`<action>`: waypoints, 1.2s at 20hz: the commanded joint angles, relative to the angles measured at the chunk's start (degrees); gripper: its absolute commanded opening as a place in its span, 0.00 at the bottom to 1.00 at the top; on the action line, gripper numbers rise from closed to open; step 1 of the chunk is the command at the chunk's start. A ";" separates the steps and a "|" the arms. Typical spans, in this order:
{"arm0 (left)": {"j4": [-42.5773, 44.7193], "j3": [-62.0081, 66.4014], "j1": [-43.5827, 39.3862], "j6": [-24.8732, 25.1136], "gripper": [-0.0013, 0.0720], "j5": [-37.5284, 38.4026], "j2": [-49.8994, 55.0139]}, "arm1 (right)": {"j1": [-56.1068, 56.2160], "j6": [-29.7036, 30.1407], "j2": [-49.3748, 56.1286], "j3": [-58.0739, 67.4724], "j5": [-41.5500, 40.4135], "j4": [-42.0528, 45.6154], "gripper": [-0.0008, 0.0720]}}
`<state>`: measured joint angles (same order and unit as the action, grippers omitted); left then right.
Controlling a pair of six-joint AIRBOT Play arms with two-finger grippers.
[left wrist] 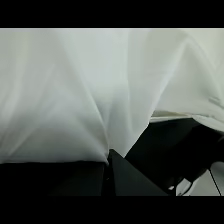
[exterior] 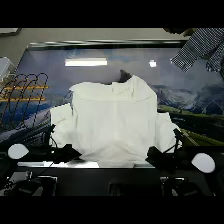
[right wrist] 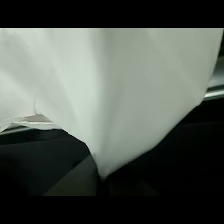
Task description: Fold the clothes and pants, and hang the long-sleeved shirts on hangers.
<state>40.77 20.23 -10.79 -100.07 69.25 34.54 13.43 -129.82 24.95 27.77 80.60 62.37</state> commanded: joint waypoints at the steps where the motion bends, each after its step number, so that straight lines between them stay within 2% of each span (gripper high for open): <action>1: -2.95 0.07 0.00 -3.48 0.04 8.68 -10.49 | 0.02 -6.60 -8.50 2.03 6.34 1.70 0.04; 4: -6.82 0.07 0.00 -2.64 0.04 6.93 -10.49 | -0.07 -16.22 -8.66 4.00 -1.64 5.03 0.04; 6: -10.29 0.07 0.00 1.27 0.04 3.52 -7.91 | -0.07 -19.15 -5.60 4.00 -9.14 4.90 0.05; 11: -22.80 0.07 0.07 12.13 0.04 -5.49 2.91 | -0.09 -20.68 7.58 4.00 -20.79 0.57 0.05; 17: -39.08 0.61 0.17 25.68 0.04 -9.99 18.91 | -0.09 -23.74 17.88 4.00 -36.30 -5.81 0.05; 21: -39.30 6.69 1.18 28.24 0.04 -12.59 28.68 | -0.09 -28.44 23.43 4.00 -46.12 -6.71 0.05; 24: -39.30 12.98 1.97 29.62 0.04 -16.26 34.45 | -0.09 -30.12 27.45 4.00 -54.16 -10.47 0.05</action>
<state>2.66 28.38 -9.45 -72.95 56.62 63.26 13.39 -157.45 48.60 31.73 35.66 55.22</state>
